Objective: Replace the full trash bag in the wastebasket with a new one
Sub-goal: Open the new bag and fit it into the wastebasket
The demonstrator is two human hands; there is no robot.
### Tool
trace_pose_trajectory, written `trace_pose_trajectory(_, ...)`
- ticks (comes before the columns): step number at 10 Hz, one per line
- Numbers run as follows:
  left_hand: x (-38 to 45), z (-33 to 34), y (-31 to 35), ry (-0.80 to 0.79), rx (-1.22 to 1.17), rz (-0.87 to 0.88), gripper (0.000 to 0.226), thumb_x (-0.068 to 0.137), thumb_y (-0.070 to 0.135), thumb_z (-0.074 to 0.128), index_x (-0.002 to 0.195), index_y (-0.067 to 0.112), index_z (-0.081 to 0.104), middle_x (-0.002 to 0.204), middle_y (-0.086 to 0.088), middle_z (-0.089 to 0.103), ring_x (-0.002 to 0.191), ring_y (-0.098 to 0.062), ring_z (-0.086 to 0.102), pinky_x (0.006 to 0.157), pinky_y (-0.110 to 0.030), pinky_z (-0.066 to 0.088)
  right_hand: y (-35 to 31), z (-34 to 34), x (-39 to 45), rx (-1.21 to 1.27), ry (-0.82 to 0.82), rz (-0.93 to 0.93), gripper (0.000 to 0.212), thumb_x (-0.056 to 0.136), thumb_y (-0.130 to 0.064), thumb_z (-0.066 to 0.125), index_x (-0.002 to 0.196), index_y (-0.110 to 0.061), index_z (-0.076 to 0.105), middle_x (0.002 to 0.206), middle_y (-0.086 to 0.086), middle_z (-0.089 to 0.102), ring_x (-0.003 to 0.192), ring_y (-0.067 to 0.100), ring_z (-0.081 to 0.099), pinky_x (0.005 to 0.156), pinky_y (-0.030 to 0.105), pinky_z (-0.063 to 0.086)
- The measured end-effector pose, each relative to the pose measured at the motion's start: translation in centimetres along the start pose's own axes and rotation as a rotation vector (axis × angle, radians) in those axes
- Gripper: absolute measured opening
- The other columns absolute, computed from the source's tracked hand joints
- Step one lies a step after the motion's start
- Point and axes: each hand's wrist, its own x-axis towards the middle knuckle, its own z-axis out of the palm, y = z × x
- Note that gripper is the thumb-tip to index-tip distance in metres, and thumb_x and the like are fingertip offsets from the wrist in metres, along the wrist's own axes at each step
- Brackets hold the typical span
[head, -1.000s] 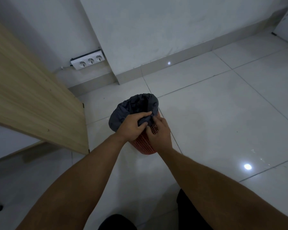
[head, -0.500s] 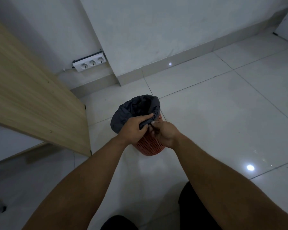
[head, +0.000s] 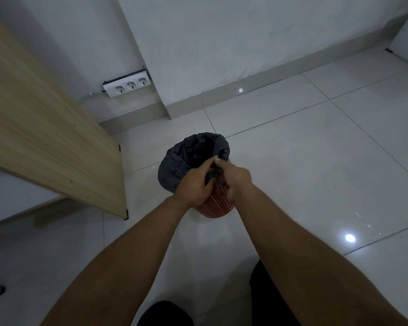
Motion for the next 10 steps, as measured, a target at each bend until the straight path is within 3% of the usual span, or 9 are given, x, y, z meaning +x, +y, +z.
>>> trace_pose_trajectory(1,-0.6,0.8,0.1,-0.015,-0.043,-0.065,0.076,0.099,0.012,0.052,0.161,0.028,0.012,0.129,0.0,0.069,0.112,-0.013,0.066,0.1,-0.027,0.049,0.0,-0.2,0.4,-0.069,0.019,-0.038,0.025,0.087,-0.01,0.075,0.108,0.003,0.071,0.097,0.018,0.074,0.08,0.029,0.072,0.054,0.03,0.057)
trace_pose_trajectory(2,-1.3,1.1,0.7,0.017,-0.13,-0.043,0.063,0.099,0.011,0.052,0.157,0.022,0.031,0.135,-0.001,0.065,0.12,-0.008,0.06,0.107,-0.028,0.047,0.2,-1.0,1.2,-0.147,-0.084,-0.07,0.019,0.093,-0.009,0.068,0.107,0.003,0.071,0.102,0.02,0.075,0.087,0.031,0.072,0.06,0.032,0.057)
trace_pose_trajectory(3,-2.5,0.6,-0.8,0.408,-0.004,-0.045,0.043,0.094,0.013,0.055,0.137,0.012,0.059,0.132,-0.005,0.065,0.124,-0.014,0.056,0.11,-0.035,0.044,-0.1,-2.6,2.3,-0.299,-0.178,-0.097,0.019,0.1,-0.012,0.061,0.107,0.004,0.068,0.105,0.017,0.072,0.092,0.028,0.067,0.064,0.035,0.056)
trace_pose_trajectory(4,-4.1,-0.9,-4.1,0.676,-0.022,-0.378,0.044,0.094,0.019,0.055,0.136,0.012,0.058,0.138,-0.008,0.057,0.13,-0.026,0.05,0.112,-0.037,0.038,-0.3,-3.9,3.3,-0.383,-0.226,-0.096,0.025,0.104,-0.014,0.055,0.118,0.005,0.064,0.11,0.016,0.068,0.095,0.027,0.063,0.073,0.035,0.056)
trace_pose_trajectory(5,-5.6,-1.5,-5.9,0.611,-0.427,-0.689,0.047,0.1,0.019,0.056,0.146,0.014,0.047,0.137,-0.003,0.055,0.122,-0.023,0.055,0.107,-0.038,0.046,-0.2,-4.1,4.1,-0.429,-0.246,-0.064,0.023,0.105,-0.012,0.051,0.116,0.004,0.062,0.106,0.016,0.068,0.091,0.027,0.064,0.074,0.036,0.055)
trace_pose_trajectory(6,-6.7,-1.2,-7.7,0.627,-0.58,-0.758,0.046,0.097,0.013,0.062,0.142,0.021,0.051,0.131,-0.007,0.061,0.114,-0.024,0.062,0.099,-0.048,0.055,-0.3,-4.1,4.5,-0.507,-0.233,-0.065,0.022,0.105,-0.011,0.052,0.116,0.006,0.059,0.106,0.017,0.065,0.083,0.027,0.063,0.069,0.037,0.054)
trace_pose_trajectory(7,-6.8,-0.8,-8.8,0.64,-0.752,-0.821,0.046,0.095,0.004,0.064,0.138,0.017,0.053,0.127,-0.016,0.062,0.11,-0.031,0.066,0.09,-0.048,0.06,-0.4,-3.8,5.2,-0.561,-0.146,-0.163,0.022,0.102,-0.012,0.057,0.112,0.008,0.06,0.105,0.02,0.066,0.084,0.031,0.067,0.068,0.04,0.059)
trace_pose_trajectory(9,-6.0,-0.2,-7.6,0.677,-0.861,-0.85,0.056,0.096,0.0,0.061,0.146,0.017,0.042,0.124,-0.017,0.059,0.111,-0.032,0.064,0.09,-0.048,0.06,-0.7,-2.6,6.2,-0.667,-0.005,-0.306,0.022,0.1,-0.013,0.062,0.096,0.007,0.068,0.096,0.021,0.069,0.076,0.031,0.067,0.075,0.044,0.062)
trace_pose_trajectory(10,-6.4,-0.5,-7.2,0.643,-0.786,-0.863,0.057,0.096,0.009,0.064,0.148,0.017,0.039,0.129,-0.019,0.059,0.111,-0.032,0.064,0.094,-0.049,0.058,-1.1,-2.4,5.4,-0.776,0.038,-0.319,0.024,0.099,-0.019,0.063,0.093,0.004,0.067,0.102,0.023,0.07,0.078,0.032,0.067,0.081,0.049,0.062)
